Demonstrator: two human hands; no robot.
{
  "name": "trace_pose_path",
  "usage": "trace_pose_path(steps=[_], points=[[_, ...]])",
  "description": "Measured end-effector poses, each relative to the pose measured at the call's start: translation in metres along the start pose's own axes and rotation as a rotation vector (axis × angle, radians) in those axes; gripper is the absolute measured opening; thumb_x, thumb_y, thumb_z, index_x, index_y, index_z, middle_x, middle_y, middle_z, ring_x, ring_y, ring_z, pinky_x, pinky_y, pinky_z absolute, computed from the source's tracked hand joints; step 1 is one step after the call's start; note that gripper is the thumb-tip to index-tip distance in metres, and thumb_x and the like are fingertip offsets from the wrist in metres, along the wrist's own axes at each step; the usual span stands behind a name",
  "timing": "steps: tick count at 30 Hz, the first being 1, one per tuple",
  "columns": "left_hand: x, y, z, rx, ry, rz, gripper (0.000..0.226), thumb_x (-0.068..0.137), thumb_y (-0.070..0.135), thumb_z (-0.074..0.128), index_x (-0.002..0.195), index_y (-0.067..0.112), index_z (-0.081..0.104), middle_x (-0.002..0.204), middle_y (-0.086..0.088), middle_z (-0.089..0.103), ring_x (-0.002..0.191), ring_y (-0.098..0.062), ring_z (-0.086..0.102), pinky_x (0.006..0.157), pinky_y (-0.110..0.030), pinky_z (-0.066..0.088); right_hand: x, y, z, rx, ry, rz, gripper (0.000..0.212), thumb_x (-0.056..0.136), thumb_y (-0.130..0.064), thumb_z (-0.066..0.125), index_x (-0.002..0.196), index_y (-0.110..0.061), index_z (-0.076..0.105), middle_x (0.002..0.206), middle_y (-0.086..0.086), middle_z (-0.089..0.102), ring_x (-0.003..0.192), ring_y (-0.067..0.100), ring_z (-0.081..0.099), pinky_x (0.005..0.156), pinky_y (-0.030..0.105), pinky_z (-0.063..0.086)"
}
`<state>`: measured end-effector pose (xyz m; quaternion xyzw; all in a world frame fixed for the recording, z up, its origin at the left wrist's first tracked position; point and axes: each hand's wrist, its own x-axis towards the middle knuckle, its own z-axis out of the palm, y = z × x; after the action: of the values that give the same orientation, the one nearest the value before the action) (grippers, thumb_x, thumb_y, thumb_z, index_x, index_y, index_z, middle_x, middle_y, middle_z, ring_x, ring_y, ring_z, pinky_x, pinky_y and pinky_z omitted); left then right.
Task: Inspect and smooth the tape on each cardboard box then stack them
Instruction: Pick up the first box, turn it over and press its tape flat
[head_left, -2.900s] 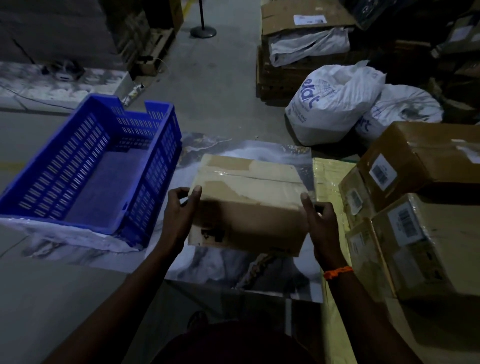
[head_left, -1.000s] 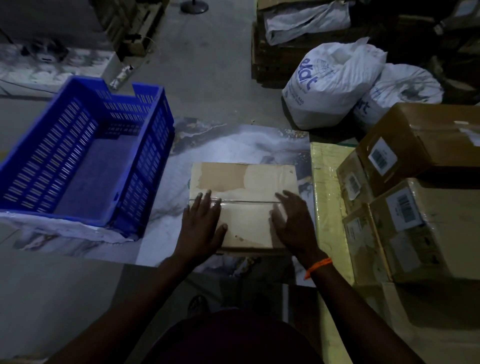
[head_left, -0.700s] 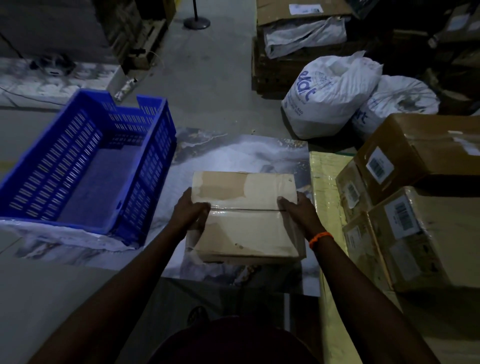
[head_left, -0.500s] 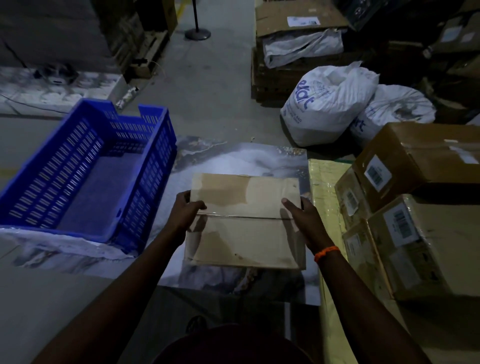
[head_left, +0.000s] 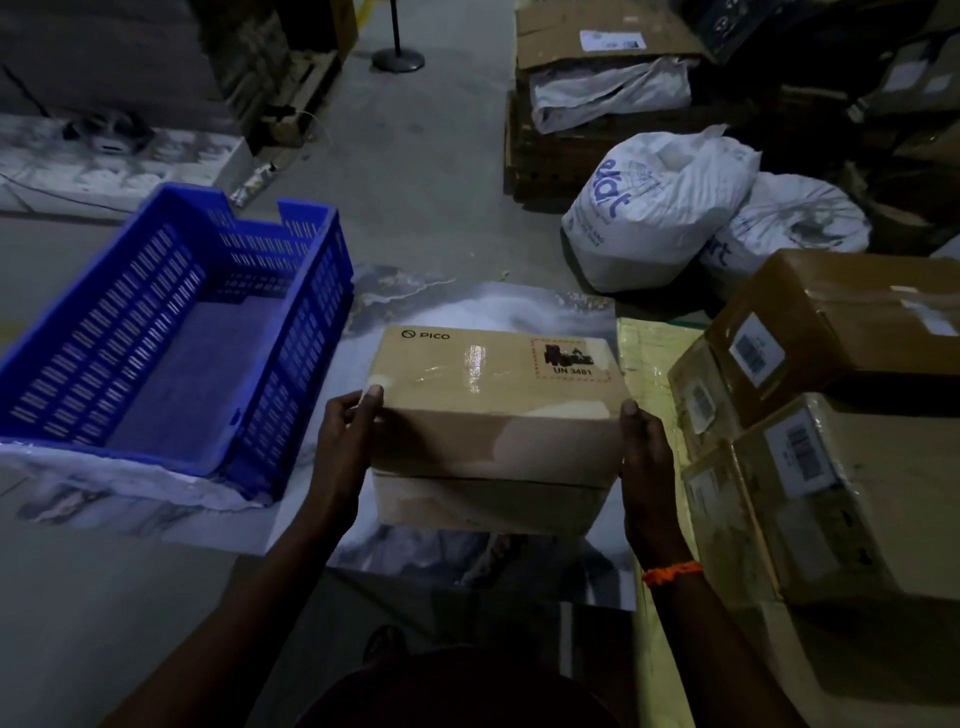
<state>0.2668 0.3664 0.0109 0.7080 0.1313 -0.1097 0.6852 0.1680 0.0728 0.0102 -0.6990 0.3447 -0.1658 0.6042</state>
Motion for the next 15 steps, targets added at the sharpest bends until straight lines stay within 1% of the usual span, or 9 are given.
trace_pose_path(steps=[2, 3, 5, 7, 8, 10, 12, 14, 15], points=[[-0.009, -0.008, -0.005, -0.040, -0.026, -0.012, 0.057, 0.085, 0.057, 0.064, 0.130, 0.024, 0.051, 0.121, 0.010, 0.057, 0.114, -0.009, 0.055, 0.095, -0.044, 0.047, -0.012, 0.005, -0.005, -0.004, 0.007, -0.022, 0.045, 0.097, -0.061, 0.056, 0.125, -0.026, 0.060, 0.120, -0.013, 0.065, 0.114, 0.006, 0.060, 0.102, 0.046, 0.052], [-0.013, -0.013, -0.008, -0.052, -0.034, -0.009, 0.051, 0.086, 0.052, 0.065, 0.128, 0.026, 0.051, 0.122, 0.010, 0.056, 0.115, -0.010, 0.055, 0.092, -0.042, 0.048, -0.016, 0.008, -0.007, -0.003, 0.001, -0.023, 0.039, 0.099, -0.053, 0.058, 0.126, -0.025, 0.059, 0.119, -0.013, 0.065, 0.114, 0.006, 0.061, 0.100, 0.044, 0.054], [-0.020, -0.021, -0.013, -0.052, -0.041, 0.021, 0.045, 0.085, 0.047, 0.063, 0.124, 0.027, 0.053, 0.124, 0.009, 0.057, 0.117, -0.010, 0.055, 0.089, -0.040, 0.050, -0.023, 0.014, -0.011, -0.018, -0.016, -0.034, 0.029, 0.102, -0.042, 0.060, 0.126, -0.027, 0.057, 0.119, -0.015, 0.064, 0.114, 0.007, 0.062, 0.095, 0.039, 0.055], [-0.026, -0.031, -0.019, -0.028, -0.052, 0.059, 0.045, 0.085, 0.044, 0.060, 0.126, 0.025, 0.053, 0.124, 0.009, 0.059, 0.116, -0.008, 0.057, 0.092, -0.039, 0.051, -0.030, 0.022, -0.015, -0.049, -0.027, -0.063, 0.024, 0.103, -0.032, 0.060, 0.126, -0.028, 0.054, 0.117, -0.018, 0.063, 0.111, -0.001, 0.061, 0.091, 0.030, 0.054], [-0.030, -0.034, -0.021, -0.001, -0.061, 0.080, 0.047, 0.085, 0.043, 0.059, 0.128, 0.022, 0.053, 0.124, 0.010, 0.059, 0.115, -0.005, 0.058, 0.094, -0.037, 0.051, -0.034, 0.025, -0.017, -0.068, -0.029, -0.080, 0.024, 0.103, -0.028, 0.060, 0.127, -0.029, 0.053, 0.118, -0.019, 0.062, 0.112, -0.001, 0.061, 0.088, 0.026, 0.053], [-0.036, -0.039, -0.024, 0.075, -0.084, 0.149, 0.055, 0.083, 0.045, 0.059, 0.131, 0.019, 0.051, 0.126, 0.012, 0.059, 0.112, 0.003, 0.059, 0.094, -0.027, 0.051, -0.041, 0.028, -0.019, -0.127, -0.030, -0.100, 0.030, 0.102, -0.024, 0.063, 0.129, -0.029, 0.050, 0.123, -0.011, 0.063, 0.118, 0.012, 0.063, 0.084, 0.021, 0.053], [-0.040, -0.039, -0.025, 0.178, -0.096, 0.261, 0.063, 0.083, 0.047, 0.053, 0.138, 0.017, 0.048, 0.132, 0.009, 0.057, 0.116, 0.004, 0.056, 0.094, -0.017, 0.048, -0.046, 0.025, -0.017, -0.253, -0.001, -0.150, 0.044, 0.099, -0.019, 0.066, 0.139, -0.023, 0.047, 0.136, 0.001, 0.057, 0.125, 0.019, 0.058, 0.088, 0.025, 0.056], [-0.039, -0.034, -0.023, 0.361, -0.085, 0.457, 0.065, 0.088, 0.036, 0.048, 0.148, 0.014, 0.042, 0.144, 0.004, 0.047, 0.130, -0.006, 0.048, 0.107, -0.020, 0.041, -0.047, 0.015, -0.008, -0.431, 0.026, -0.321, 0.062, 0.095, -0.017, 0.067, 0.151, -0.016, 0.040, 0.149, 0.009, 0.045, 0.135, 0.023, 0.049, 0.098, 0.034, 0.053], [-0.036, -0.029, -0.020, 0.466, -0.085, 0.572, 0.064, 0.089, 0.029, 0.048, 0.150, 0.013, 0.040, 0.150, 0.002, 0.042, 0.138, -0.012, 0.042, 0.115, -0.027, 0.037, -0.048, 0.007, -0.001, -0.541, 0.015, -0.452, 0.064, 0.095, -0.018, 0.065, 0.153, -0.014, 0.039, 0.155, 0.011, 0.041, 0.141, 0.026, 0.043, 0.106, 0.038, 0.048]])
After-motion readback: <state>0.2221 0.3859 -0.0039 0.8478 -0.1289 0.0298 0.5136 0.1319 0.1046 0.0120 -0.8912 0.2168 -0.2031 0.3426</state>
